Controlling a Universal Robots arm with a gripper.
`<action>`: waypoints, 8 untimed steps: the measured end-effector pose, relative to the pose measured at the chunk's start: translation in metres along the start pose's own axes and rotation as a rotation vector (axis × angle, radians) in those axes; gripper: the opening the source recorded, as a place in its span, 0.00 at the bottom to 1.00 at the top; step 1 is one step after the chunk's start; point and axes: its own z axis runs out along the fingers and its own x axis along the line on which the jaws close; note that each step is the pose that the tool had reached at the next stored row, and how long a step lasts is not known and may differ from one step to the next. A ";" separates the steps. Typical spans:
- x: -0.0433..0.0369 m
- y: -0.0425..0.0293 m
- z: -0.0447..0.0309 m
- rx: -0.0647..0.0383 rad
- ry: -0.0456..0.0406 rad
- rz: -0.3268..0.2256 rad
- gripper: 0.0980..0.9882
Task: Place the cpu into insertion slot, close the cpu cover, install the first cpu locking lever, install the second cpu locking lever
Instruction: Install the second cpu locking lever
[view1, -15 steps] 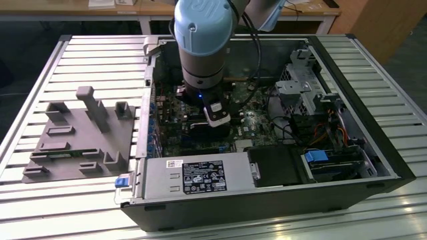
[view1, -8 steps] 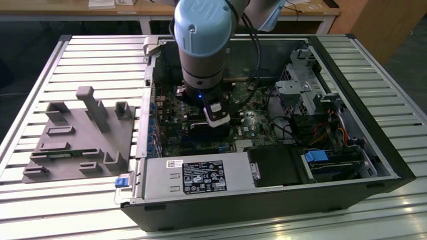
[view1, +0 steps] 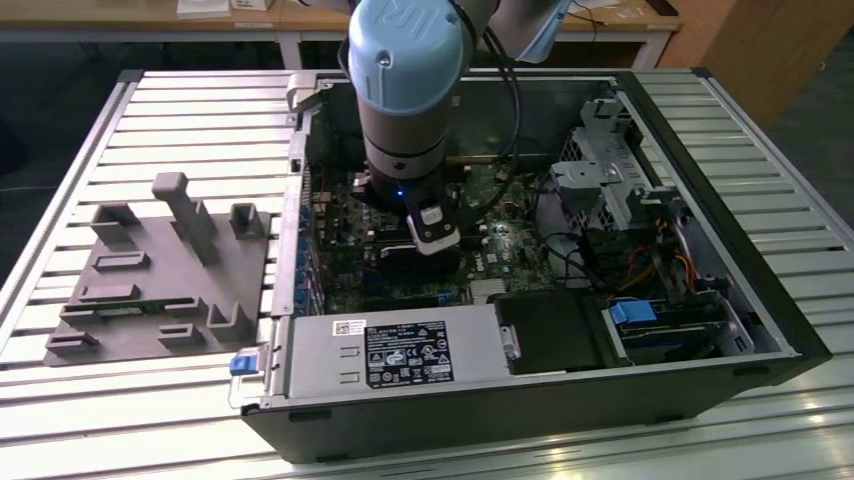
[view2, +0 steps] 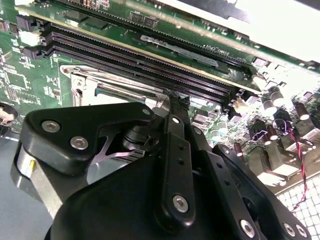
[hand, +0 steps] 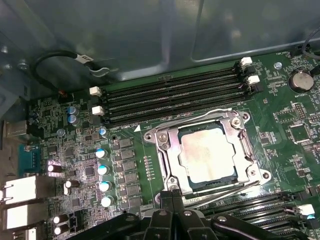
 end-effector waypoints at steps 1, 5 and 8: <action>0.0000 0.0001 -0.0005 0.000 0.0000 0.000 0.00; -0.0008 0.0010 -0.0025 0.000 -0.0001 0.000 0.00; -0.0024 0.0015 -0.0035 0.000 -0.0001 0.000 0.00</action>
